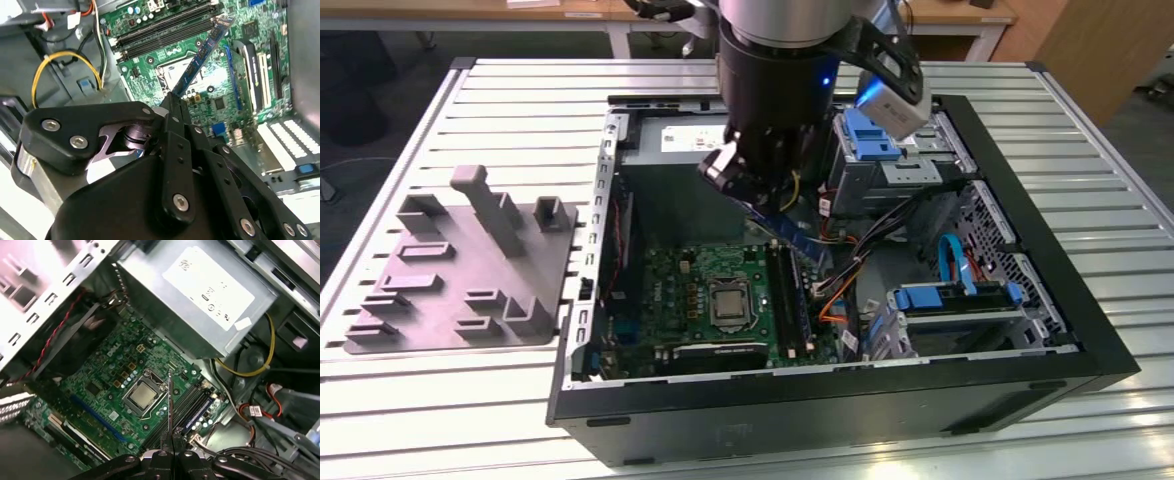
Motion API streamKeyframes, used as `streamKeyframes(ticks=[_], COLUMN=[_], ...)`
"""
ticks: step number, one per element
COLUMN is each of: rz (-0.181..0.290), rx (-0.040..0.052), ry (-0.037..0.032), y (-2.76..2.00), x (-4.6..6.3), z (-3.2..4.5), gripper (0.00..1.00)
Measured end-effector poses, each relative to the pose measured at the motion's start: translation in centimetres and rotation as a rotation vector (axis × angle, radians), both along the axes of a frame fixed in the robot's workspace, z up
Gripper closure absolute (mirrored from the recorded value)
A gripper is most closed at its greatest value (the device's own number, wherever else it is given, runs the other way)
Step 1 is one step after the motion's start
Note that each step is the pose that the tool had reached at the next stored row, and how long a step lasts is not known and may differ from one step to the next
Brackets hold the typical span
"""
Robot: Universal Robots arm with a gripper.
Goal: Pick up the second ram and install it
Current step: 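Insert the second ram into the second slot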
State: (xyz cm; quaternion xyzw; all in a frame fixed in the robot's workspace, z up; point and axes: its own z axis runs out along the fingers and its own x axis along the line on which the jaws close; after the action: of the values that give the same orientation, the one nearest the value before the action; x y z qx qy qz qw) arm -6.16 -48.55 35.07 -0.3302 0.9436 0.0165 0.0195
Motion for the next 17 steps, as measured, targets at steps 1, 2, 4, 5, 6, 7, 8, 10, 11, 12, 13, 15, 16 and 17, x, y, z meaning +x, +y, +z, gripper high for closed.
streamKeyframes(ticks=[1,2,4,5,6,7,8,10,11,12,13,15,16,17], rz=[-0.018,-0.036,-0.072,-0.09,-0.108,-0.126,-0.144,-0.181,-0.2,-0.218,-0.235,-0.272,-0.289,-0.309], rx=[0.0001,0.0001,0.0001,0.0001,0.0001,0.0001,0.0001,0.0001,0.0,0.0001,0.0001,0.0001,0.0001,0.0001], ry=[0.0,0.0,0.0,0.0,0.0,0.0,0.0,0.0,0.0,0.0,0.0,0.0,0.0,0.0], y=[0.0,0.0,0.0,0.0,0.0,0.0,0.0,0.0,0.0,0.0,0.0,0.0,0.0,0.0], x=[0.0,0.0,0.0,0.0,0.0,0.0,0.0,0.0,0.0,0.0,0.0,0.0,0.0,0.0], z=[-0.02,-0.03,-0.06,-0.08,-0.09,-0.11,-0.12,-0.15,-0.16,-0.18,-0.19,-0.23,-0.24,-0.26], gripper=[0.89,0.89,0.89,0.89,0.89,0.89,0.89,0.89,0.89,0.89,0.89,0.89,0.89,0.89])
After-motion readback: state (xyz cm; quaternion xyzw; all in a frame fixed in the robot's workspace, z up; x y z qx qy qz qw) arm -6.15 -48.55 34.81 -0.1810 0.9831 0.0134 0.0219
